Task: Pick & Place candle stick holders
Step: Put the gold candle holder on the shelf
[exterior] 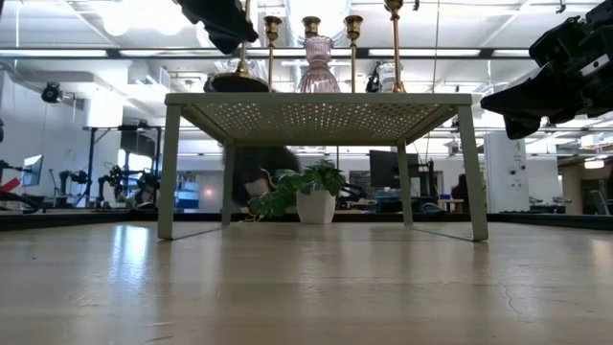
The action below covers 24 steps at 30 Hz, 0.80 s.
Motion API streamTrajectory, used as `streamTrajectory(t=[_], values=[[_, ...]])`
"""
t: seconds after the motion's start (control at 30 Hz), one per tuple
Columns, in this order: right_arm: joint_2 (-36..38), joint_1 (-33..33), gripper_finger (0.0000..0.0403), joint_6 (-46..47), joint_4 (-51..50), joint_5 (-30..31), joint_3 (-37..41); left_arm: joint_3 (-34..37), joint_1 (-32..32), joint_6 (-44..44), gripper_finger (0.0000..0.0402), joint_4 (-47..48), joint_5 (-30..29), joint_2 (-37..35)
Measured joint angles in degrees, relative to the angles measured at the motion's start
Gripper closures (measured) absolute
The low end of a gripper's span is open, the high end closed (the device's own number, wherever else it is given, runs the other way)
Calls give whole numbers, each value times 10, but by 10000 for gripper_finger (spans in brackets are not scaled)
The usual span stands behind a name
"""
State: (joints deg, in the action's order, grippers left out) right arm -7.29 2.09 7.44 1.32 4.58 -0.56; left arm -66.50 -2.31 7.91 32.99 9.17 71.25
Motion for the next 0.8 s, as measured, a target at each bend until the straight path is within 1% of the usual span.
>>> streamTrajectory(t=[0.17,0.67,0.8], values=[[0,0,394,0,0,0,0,0,-5,7,381,-10,3,16],[0,0,394,0,0,0,0,2,-29,22,381,-20,3,23],[0,0,394,0,0,0,0,2,-40,20,381,-20,33,30]])
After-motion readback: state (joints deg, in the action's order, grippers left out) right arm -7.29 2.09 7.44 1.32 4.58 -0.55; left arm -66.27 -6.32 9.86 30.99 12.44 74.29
